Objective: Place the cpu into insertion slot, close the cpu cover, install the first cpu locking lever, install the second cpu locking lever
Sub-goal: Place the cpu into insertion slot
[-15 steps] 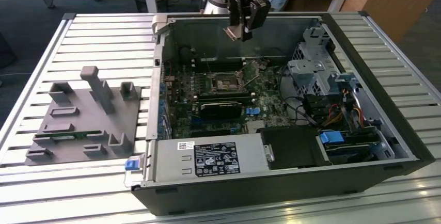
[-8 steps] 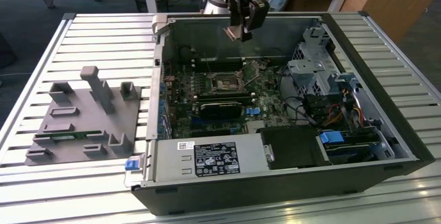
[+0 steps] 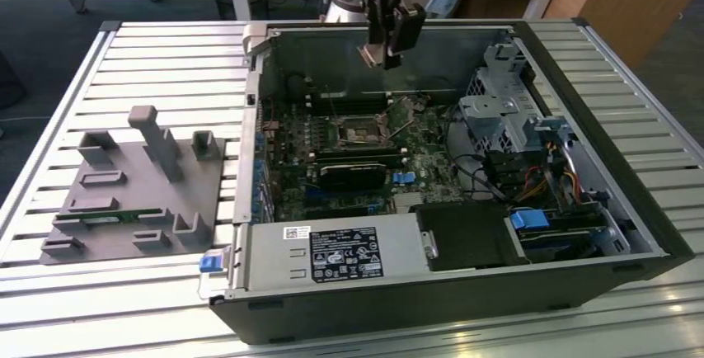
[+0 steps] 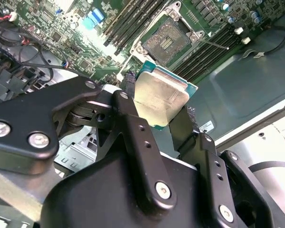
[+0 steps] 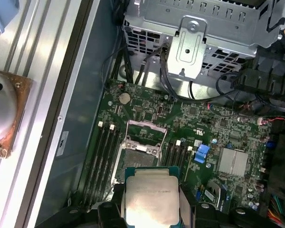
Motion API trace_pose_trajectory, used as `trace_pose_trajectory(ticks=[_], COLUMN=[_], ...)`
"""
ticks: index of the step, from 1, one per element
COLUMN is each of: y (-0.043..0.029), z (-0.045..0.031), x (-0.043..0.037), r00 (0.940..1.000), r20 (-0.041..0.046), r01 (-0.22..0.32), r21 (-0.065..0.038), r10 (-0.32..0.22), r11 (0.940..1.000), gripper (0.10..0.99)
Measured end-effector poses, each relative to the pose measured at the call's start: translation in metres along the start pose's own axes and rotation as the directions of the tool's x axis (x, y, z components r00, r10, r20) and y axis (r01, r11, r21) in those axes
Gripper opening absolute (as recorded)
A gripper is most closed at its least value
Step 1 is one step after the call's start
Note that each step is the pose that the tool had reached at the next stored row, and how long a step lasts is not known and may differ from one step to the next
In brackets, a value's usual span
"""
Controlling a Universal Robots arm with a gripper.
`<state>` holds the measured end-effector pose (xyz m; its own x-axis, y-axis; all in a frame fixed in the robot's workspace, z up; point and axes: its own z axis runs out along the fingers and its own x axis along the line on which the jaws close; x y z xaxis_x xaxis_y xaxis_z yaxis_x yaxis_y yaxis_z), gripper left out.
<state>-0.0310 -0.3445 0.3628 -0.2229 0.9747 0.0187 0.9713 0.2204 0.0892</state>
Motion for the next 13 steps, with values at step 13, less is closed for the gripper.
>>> trace_pose_trajectory(ticks=[13], y=[-0.0006], z=[0.0064], x=[-0.0001], r00=[0.9995], r20=[0.0028], r01=[-0.031], r21=[-0.001], r10=[0.031], r11=[0.9995], gripper=[0.537])
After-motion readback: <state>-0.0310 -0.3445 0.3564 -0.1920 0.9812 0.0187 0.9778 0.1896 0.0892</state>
